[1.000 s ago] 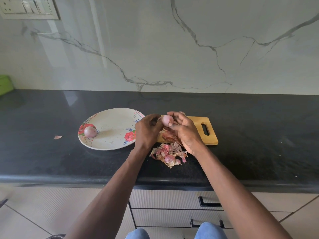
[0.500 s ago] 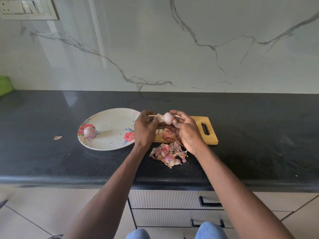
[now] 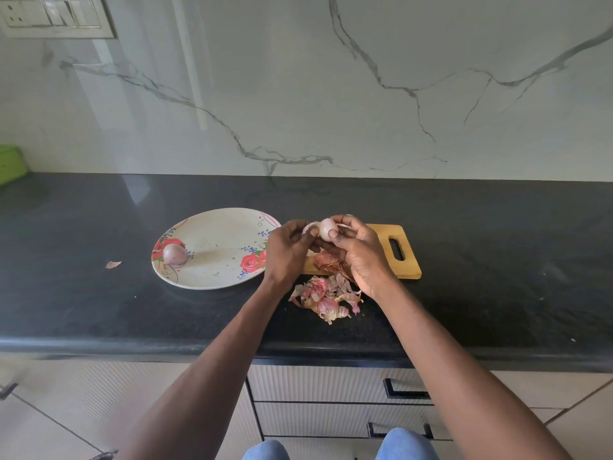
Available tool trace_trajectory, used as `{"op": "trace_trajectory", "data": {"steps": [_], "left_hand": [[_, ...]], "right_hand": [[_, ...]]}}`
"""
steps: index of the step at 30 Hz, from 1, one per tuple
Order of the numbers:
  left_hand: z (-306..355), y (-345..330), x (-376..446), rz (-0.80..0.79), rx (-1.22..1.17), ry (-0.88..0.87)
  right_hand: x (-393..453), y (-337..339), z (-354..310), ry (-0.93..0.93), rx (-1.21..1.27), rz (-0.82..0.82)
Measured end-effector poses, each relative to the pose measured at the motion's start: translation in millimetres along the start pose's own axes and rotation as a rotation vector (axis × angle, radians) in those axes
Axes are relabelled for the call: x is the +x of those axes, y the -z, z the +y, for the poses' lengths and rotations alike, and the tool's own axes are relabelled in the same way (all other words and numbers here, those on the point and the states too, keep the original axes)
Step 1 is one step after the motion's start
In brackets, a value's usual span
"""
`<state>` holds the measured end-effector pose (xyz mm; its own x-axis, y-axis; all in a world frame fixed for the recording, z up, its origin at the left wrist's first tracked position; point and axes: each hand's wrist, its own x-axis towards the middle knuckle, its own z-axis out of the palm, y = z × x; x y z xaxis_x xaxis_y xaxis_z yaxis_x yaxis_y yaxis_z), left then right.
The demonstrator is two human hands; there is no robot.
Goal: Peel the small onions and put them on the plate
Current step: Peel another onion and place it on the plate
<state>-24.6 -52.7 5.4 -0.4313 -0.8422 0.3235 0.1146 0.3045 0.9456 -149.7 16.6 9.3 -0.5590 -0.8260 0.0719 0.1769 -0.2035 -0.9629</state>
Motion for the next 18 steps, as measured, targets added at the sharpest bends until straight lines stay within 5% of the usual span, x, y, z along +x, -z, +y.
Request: {"op": "trace_trajectory", "data": {"steps": [9, 14, 18], "left_hand": [[-1.4, 4.7, 6.3, 0.198, -0.062, 0.045], [2.1, 1.7, 2.5, 0.173, 0.368, -0.039], [6.4, 2.4, -1.5, 0.108, 0.333, -0.078]], "right_hand": [[-6.6, 0.2, -15.0, -0.072, 0.368, -0.080], [-5.7, 2.0, -14.4, -0.034, 0.333, -0.075], [-3.9, 4.4, -7.2, 0.024, 0.158, -0.069]]}}
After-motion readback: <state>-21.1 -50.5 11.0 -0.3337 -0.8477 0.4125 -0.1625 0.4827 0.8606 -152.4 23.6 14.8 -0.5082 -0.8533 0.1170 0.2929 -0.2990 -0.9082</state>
